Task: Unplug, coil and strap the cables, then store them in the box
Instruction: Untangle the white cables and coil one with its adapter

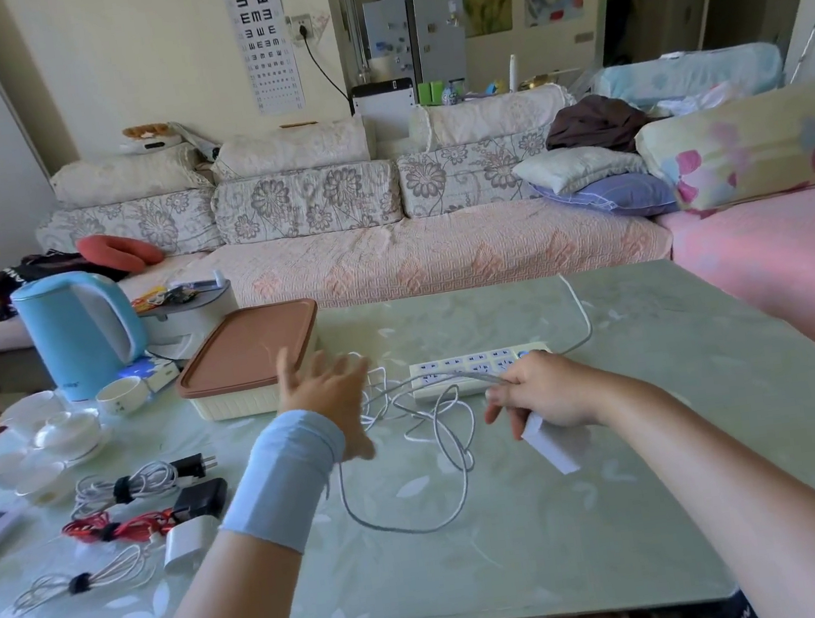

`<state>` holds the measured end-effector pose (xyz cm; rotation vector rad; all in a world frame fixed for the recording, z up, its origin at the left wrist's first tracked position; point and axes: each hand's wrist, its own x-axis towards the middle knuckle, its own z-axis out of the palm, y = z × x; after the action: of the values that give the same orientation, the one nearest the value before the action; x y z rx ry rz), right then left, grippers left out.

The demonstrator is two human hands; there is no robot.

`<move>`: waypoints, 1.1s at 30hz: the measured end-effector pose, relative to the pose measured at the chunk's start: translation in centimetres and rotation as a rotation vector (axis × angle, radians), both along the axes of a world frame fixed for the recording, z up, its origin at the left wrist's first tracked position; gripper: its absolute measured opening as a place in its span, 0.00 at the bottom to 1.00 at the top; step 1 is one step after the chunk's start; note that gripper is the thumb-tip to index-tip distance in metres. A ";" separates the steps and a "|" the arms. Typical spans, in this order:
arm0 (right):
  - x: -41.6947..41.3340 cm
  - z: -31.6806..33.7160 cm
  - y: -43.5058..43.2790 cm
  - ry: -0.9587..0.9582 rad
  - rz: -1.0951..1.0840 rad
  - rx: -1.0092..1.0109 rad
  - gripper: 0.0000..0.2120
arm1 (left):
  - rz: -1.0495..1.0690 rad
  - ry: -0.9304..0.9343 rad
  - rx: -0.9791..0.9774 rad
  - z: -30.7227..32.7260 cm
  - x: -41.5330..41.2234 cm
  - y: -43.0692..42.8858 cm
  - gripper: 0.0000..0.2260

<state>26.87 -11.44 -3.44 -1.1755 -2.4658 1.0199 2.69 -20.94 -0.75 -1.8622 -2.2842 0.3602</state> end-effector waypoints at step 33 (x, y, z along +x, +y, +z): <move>-1.5 0.4 -1.2 0.385 -0.221 0.096 0.22 | -0.381 -0.576 0.568 -0.3 3.1 0.9 0.04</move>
<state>25.38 -12.60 -3.00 -1.0754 -2.0171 0.9496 5.74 -20.04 -1.04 -2.1660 -1.9187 -0.8833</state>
